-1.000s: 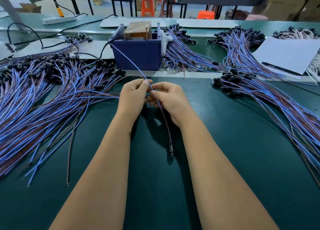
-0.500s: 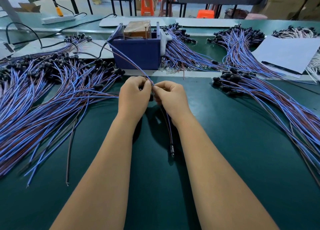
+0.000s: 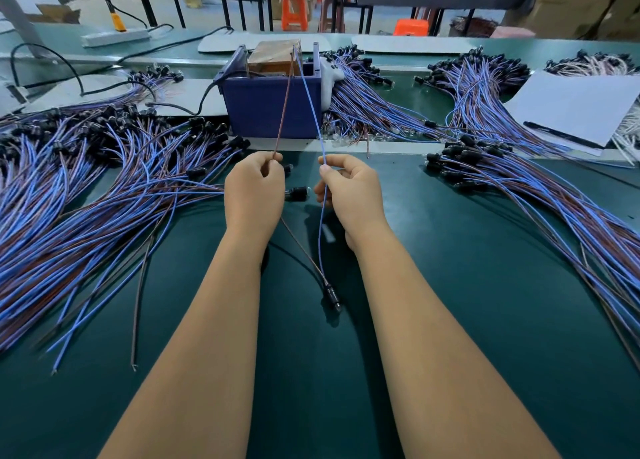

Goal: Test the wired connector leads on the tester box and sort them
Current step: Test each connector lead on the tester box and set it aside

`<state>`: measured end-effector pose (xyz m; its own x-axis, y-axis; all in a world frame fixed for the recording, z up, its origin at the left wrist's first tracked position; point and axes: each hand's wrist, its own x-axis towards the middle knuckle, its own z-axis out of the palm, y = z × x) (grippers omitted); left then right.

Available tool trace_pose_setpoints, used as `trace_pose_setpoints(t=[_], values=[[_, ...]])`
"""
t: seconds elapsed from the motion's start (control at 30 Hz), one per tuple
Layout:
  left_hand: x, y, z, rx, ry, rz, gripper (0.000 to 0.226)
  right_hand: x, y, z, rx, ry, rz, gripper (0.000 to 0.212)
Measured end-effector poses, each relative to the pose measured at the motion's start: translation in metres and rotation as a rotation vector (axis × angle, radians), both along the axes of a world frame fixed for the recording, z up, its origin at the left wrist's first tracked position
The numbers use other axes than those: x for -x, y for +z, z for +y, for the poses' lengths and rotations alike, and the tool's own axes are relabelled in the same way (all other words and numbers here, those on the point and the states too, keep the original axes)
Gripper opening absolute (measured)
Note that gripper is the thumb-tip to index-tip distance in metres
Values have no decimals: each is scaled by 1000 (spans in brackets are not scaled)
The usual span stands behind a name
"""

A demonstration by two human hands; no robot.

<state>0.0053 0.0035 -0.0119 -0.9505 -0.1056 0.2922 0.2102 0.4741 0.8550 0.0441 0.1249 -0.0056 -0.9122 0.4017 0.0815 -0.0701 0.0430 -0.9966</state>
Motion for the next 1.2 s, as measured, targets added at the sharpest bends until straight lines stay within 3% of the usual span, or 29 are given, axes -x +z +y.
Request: trace_pose_setpoints(t=[0.43, 1.2], values=[[4, 1, -13, -148, 97, -34, 39, 1, -1, 0, -31, 23, -25, 17], [11, 0, -17, -275, 143, -57, 35, 2, -2, 1, -54, 6, -33, 17]])
